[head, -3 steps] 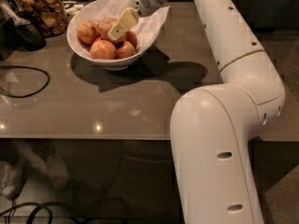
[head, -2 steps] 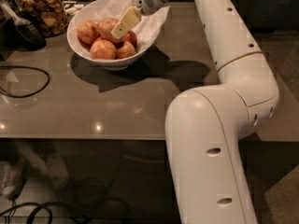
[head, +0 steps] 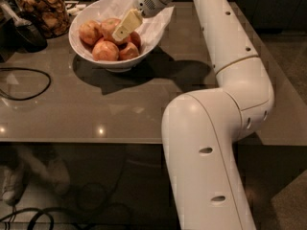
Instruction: Pick apple from white bowl
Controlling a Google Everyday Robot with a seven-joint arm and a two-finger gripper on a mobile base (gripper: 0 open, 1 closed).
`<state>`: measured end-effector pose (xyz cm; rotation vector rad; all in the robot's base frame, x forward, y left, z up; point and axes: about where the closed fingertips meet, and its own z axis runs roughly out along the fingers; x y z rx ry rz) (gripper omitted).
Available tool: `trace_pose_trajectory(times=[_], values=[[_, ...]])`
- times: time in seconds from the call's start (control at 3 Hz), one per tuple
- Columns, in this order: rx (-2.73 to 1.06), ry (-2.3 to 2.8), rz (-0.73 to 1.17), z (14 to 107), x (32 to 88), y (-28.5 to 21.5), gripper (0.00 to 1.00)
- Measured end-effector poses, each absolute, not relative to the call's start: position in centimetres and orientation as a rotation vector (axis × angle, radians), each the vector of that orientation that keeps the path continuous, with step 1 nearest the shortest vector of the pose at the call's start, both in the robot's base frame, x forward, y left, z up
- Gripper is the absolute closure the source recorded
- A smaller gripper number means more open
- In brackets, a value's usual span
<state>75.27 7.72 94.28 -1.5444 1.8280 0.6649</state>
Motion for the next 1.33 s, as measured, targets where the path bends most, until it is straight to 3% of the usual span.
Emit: trace_pose_trajectory(times=[0.67,1.33], values=[[-1.568,1.842,0.711,92.99,75.09,9.35,0.38],[-1.568,1.842,0.711,92.99,75.09,9.35,0.79]])
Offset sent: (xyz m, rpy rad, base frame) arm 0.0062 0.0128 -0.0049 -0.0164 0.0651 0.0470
